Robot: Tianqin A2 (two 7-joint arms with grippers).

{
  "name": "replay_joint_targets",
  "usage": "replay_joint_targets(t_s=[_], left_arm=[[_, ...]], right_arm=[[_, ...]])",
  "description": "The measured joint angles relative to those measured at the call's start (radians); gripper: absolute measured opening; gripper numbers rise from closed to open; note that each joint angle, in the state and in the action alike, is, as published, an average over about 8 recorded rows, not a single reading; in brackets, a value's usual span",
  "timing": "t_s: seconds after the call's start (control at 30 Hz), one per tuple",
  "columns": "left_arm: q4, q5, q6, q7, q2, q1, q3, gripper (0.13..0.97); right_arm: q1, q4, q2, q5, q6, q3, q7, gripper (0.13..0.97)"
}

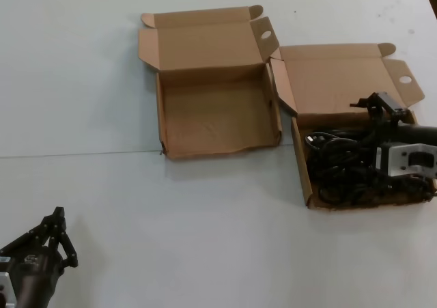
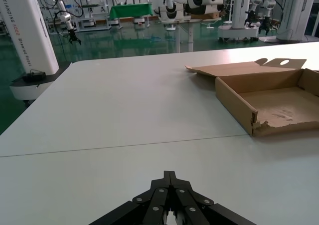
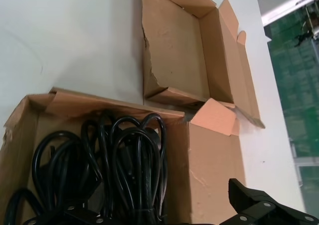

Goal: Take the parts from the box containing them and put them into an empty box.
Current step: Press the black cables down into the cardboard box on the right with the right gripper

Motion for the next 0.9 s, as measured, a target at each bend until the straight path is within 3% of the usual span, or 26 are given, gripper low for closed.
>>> replay_joint_targets(t_s=[0.27, 0.53, 0.67, 0.9], left_arm=[[0.0, 0.0, 0.0, 0.0, 0.0, 0.0, 0.0, 0.156], [0.0, 0.0, 0.0, -0.001, 0.0, 0.0, 0.0, 0.156], [0.0, 0.0, 0.0, -0.001, 0.0, 0.0, 0.0, 0.156], [0.0, 0.0, 0.0, -0.001, 0.0, 0.0, 0.0, 0.156]], right_arm=[[0.014, -0.089, -0.077, 0.017, -0.072, 0.093, 0.0, 0.828], [0.01, -0.11, -0.106, 0.014, -0.103, 0.144, 0.0, 0.66], [0.002, -0.108, -0.108, 0.004, -0.118, 0.16, 0.0, 0.66], [-0.01, -0.109, -0.112, -0.007, -0.139, 0.186, 0.0, 0.472]])
